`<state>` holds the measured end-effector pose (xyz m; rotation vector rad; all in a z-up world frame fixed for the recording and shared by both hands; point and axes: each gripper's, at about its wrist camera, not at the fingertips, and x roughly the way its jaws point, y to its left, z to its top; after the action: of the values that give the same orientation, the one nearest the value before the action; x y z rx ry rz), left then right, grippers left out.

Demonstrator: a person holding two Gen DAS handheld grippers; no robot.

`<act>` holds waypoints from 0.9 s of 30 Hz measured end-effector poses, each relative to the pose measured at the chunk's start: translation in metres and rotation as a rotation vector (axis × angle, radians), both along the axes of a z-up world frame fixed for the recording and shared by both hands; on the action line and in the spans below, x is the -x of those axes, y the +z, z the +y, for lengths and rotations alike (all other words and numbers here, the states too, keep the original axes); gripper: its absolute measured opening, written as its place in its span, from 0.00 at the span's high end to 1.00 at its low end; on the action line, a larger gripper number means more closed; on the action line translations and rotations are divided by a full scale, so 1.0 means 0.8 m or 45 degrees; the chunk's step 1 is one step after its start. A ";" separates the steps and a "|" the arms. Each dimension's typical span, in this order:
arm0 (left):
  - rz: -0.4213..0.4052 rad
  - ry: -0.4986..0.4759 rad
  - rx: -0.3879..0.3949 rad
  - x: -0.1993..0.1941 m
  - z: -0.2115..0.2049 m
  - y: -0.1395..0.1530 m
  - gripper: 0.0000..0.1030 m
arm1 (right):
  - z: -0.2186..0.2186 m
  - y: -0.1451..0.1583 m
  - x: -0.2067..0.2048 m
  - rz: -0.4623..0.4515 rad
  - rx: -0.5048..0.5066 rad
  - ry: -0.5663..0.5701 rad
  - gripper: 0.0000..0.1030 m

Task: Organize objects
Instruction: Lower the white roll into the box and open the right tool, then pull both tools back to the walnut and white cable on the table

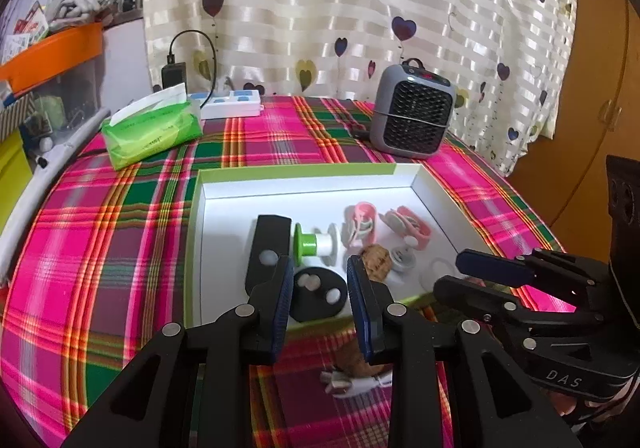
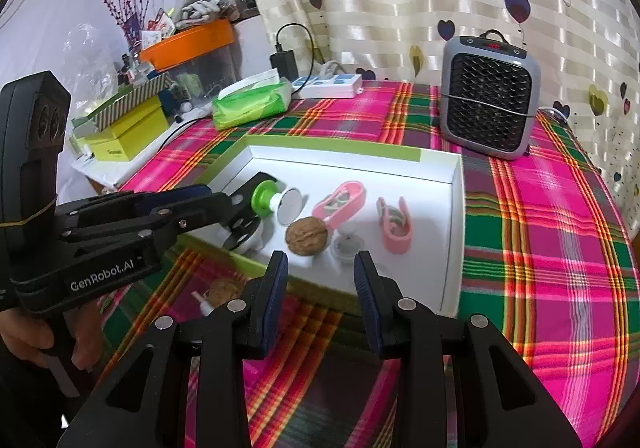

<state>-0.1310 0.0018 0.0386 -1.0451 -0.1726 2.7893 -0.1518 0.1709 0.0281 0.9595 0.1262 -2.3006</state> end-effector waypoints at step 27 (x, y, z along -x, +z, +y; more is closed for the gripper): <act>-0.014 -0.041 -0.005 -0.039 0.013 -0.006 0.76 | -0.005 -0.001 -0.031 -0.005 0.015 0.077 0.65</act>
<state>-0.0997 0.0124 0.0336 -1.0529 -0.1615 2.7543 -0.1271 0.1671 0.0272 0.9417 0.1377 -2.2413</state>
